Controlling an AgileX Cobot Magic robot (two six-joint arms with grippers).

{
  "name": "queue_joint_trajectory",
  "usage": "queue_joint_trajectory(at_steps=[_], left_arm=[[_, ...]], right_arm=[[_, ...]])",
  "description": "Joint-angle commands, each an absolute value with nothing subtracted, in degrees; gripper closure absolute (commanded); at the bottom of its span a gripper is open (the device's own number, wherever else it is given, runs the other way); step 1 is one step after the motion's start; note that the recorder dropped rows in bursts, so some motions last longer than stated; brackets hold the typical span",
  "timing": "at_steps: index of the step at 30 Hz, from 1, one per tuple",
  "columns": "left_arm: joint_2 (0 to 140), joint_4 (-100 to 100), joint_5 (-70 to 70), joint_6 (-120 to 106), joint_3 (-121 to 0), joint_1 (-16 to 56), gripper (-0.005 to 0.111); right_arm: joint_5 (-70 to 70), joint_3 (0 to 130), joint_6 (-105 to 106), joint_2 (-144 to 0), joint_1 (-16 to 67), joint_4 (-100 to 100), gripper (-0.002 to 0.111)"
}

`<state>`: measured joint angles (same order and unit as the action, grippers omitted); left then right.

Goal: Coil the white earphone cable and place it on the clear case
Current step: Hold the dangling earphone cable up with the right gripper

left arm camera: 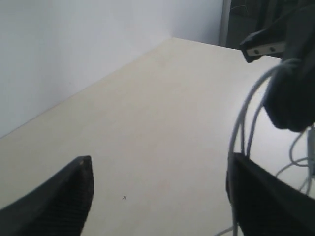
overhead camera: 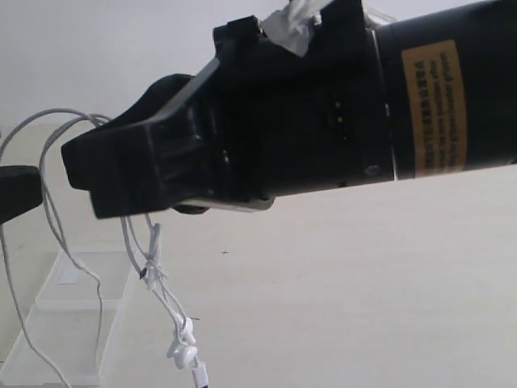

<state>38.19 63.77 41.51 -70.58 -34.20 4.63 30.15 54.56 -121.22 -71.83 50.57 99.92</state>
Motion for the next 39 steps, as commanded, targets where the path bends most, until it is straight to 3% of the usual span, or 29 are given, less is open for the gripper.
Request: queue_joint_trajectory(at_steps=[1, 21, 29, 39], left_arm=[[37.71, 63.56, 47.27, -69.55, -36.2, 4.57, 0.034], [37.71, 56.06, 41.09, -54.82, -39.32, 4.57, 0.034], [36.99, 56.05, 41.4, -54.82, -39.32, 4.57, 0.034], [36.99, 62.78, 41.17, -55.54, -39.09, 4.57, 0.034]], right_arm=[[28.89, 54.65, -121.4, -71.46, 50.55, 99.95, 0.108], [30.07, 54.76, -121.4, -71.36, 50.55, 99.95, 0.108], [22.81, 54.76, -121.4, -71.34, 50.55, 98.57, 0.108], [18.6, 54.76, -111.46, -71.34, 50.55, 81.74, 0.108]])
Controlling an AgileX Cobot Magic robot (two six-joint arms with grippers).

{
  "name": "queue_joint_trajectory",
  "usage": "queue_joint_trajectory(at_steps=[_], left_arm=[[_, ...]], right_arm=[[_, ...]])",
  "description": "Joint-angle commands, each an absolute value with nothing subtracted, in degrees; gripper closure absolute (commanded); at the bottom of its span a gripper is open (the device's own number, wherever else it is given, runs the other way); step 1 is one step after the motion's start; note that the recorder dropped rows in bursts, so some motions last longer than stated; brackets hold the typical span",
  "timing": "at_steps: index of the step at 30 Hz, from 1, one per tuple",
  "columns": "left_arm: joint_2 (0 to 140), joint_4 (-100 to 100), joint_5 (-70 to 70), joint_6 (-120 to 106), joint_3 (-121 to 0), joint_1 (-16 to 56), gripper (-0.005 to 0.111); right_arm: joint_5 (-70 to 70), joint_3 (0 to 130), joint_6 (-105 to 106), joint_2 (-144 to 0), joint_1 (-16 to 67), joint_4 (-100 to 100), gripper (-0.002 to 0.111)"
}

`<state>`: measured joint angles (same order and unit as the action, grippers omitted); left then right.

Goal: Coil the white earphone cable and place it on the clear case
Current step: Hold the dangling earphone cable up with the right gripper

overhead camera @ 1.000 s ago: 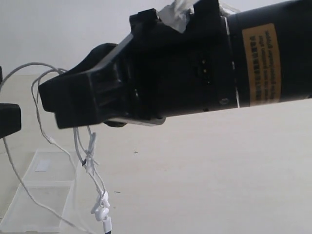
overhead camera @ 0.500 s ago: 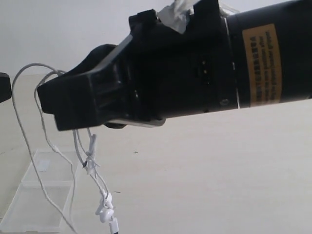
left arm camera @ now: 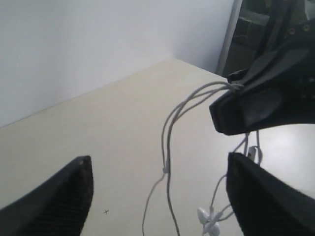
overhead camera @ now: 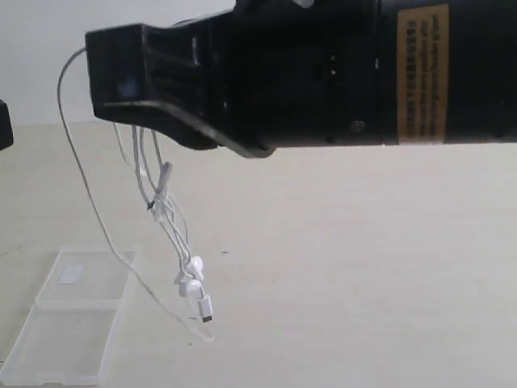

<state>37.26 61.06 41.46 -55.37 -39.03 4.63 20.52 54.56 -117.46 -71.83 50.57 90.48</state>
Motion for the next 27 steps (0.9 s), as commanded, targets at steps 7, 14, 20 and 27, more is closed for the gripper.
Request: queue_joint_trajectory(at_steps=[7, 14, 20, 27], left_arm=[[36.99, 64.93, 37.41, -55.68, -36.29, 4.57, 0.034], [36.99, 71.28, 36.21, -59.66, -33.62, 4.57, 0.034], [36.99, 75.1, 36.23, -62.61, -33.62, 4.57, 0.034], [36.99, 80.97, 36.34, -67.17, -33.62, 4.57, 0.034]], right_arm=[[18.57, 54.76, -100.23, -71.34, 50.55, 64.7, 0.108], [19.53, 54.76, -96.25, -71.34, 50.55, 54.69, 0.108], [20.2, 54.76, -94.15, -71.34, 50.55, 46.55, 0.108], [21.71, 54.76, -94.02, -71.34, 50.55, 42.08, 0.108]])
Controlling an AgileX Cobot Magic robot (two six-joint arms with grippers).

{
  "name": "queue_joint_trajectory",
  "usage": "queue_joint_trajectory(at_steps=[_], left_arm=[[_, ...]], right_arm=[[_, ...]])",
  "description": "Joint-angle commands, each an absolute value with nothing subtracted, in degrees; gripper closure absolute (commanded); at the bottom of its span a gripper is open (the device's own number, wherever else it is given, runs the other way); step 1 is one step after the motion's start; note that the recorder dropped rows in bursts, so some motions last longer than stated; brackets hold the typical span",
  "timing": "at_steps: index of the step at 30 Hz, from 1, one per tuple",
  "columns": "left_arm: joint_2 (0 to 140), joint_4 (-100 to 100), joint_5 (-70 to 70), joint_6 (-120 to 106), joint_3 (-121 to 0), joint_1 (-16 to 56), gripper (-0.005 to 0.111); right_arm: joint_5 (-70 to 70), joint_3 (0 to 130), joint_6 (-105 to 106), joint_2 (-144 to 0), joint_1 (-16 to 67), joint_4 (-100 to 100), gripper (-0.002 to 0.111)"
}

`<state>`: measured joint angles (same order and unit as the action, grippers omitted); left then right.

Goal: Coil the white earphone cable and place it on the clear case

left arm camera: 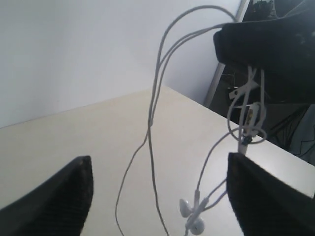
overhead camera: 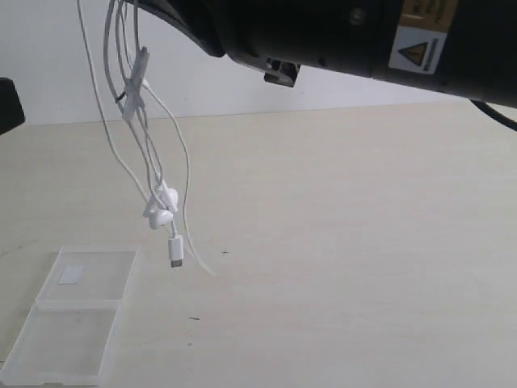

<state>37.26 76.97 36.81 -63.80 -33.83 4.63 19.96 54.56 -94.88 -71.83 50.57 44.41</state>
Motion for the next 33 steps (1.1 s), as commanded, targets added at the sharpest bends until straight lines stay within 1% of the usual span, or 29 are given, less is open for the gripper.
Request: queue_joint_trajectory(at_steps=[1, 11, 22, 33], left_arm=[[36.99, 82.07, 36.34, -67.54, -33.62, 4.57, 0.034], [37.69, 84.55, 41.04, -73.52, -33.57, 4.57, 0.034], [37.78, 83.42, 46.02, -73.32, -33.57, 4.57, 0.034], [37.78, 82.98, 46.25, -73.32, -33.57, 4.57, 0.034]], right_arm=[[22.15, 54.76, -94.02, -71.34, 50.55, 42.07, 0.108], [23.93, 54.76, -92.77, -71.34, 50.55, 41.78, 0.108], [25.36, 54.76, -92.77, -71.34, 50.66, 42.32, 0.108], [27.21, 54.76, -92.64, -71.34, 50.66, 42.54, 0.108]])
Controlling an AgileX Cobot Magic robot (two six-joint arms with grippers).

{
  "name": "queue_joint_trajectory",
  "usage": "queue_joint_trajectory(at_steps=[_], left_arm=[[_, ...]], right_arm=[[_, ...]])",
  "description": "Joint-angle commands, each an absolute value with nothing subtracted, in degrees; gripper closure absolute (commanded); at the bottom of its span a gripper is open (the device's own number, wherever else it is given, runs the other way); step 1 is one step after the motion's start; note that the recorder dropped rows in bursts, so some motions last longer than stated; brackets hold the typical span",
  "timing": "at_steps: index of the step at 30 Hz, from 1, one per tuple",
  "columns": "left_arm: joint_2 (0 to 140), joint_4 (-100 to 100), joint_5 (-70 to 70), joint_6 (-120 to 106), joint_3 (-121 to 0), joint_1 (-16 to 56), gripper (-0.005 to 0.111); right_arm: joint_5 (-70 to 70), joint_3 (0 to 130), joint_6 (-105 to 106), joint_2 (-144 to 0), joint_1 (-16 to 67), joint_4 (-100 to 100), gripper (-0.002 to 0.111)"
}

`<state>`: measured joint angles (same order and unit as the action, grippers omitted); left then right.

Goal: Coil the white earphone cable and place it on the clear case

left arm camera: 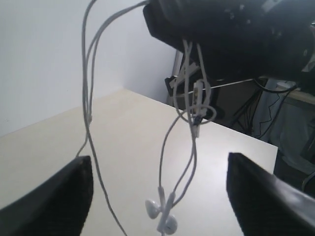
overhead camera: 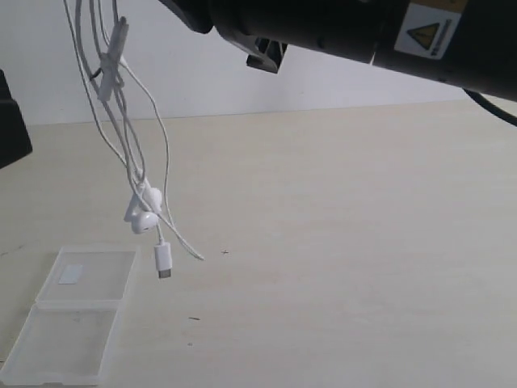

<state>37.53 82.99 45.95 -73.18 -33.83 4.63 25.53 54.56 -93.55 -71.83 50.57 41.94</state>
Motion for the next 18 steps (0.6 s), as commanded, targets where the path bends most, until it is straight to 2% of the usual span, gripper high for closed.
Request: queue_joint_trajectory(at_steps=[1, 6, 12, 18], left_arm=[[37.78, 82.8, 46.41, -73.32, -33.57, 4.57, 0.034], [38.8, 78.62, 46.25, -73.55, -33.57, 4.57, 0.034], [41.48, 79.75, 45.67, -77.23, -33.57, 4.57, 0.022], [46.58, 86.19, 46.61, -84.08, -33.57, 4.57, 0.022]], right_arm=[[27.21, 54.76, -92.64, -71.34, 50.66, 42.54, 0.108], [27.33, 54.76, -92.64, -71.34, 50.66, 42.67, 0.108], [27.7, 54.76, -92.64, -71.34, 50.66, 42.78, 0.108], [27.96, 54.76, -92.64, -71.34, 50.66, 42.78, 0.108]])
